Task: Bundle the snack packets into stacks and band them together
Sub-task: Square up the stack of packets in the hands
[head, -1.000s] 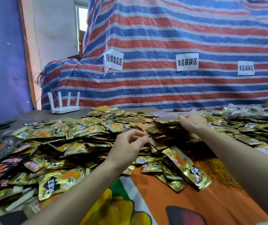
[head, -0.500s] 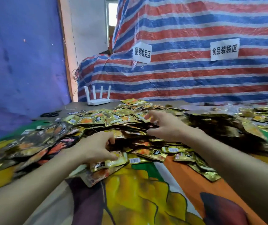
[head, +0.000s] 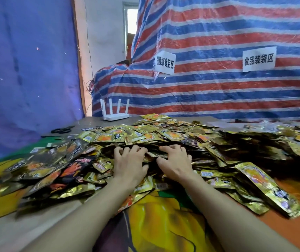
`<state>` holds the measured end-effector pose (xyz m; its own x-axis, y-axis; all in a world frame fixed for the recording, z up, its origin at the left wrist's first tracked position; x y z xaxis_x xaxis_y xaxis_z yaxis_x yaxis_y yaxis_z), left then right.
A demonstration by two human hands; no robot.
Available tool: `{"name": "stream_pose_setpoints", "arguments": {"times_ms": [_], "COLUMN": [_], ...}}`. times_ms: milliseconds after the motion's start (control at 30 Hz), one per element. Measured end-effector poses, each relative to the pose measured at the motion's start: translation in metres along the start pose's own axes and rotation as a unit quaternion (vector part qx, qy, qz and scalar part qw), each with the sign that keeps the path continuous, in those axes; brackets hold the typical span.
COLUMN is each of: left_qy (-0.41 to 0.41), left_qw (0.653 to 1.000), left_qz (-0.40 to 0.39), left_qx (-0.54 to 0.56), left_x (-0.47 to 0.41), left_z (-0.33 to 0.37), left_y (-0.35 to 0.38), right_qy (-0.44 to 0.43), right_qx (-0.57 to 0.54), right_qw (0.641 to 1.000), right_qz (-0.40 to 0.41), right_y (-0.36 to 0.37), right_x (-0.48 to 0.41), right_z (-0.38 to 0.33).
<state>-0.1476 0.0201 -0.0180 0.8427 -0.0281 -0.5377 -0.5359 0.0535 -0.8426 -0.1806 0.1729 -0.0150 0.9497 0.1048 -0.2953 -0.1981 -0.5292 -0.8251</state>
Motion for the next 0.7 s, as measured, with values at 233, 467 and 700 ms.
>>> {"name": "stream_pose_setpoints", "arguments": {"times_ms": [233, 467, 700], "left_qy": [0.026, 0.013, -0.001], "left_qw": [0.999, 0.986, 0.940], "left_qz": [0.042, 0.065, 0.151], "left_qx": [0.005, 0.152, 0.306], "left_x": [-0.001, -0.005, 0.000], "left_z": [-0.003, -0.018, -0.020], "left_y": [0.000, -0.033, -0.055], "right_qy": [0.008, -0.115, -0.166], "right_qx": [-0.111, -0.013, -0.232], "right_qw": [0.994, 0.993, 0.951], "right_qz": [-0.024, -0.014, 0.116], "right_y": [-0.003, -0.018, -0.033], "right_x": [-0.005, -0.001, 0.014], "right_z": [0.003, 0.005, -0.006]}}
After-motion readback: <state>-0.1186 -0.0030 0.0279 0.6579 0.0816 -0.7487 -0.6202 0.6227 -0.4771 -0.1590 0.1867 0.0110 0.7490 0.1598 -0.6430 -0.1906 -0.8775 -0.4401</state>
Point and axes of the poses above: each hand's wrist, its own x-axis away from the middle knuckle, its own y-axis out of the palm, z = x × y, the point moved 1 cm from there along -x, towards the middle knuckle, and after that the axes turned 2 degrees about x, right-handed, at the moved point
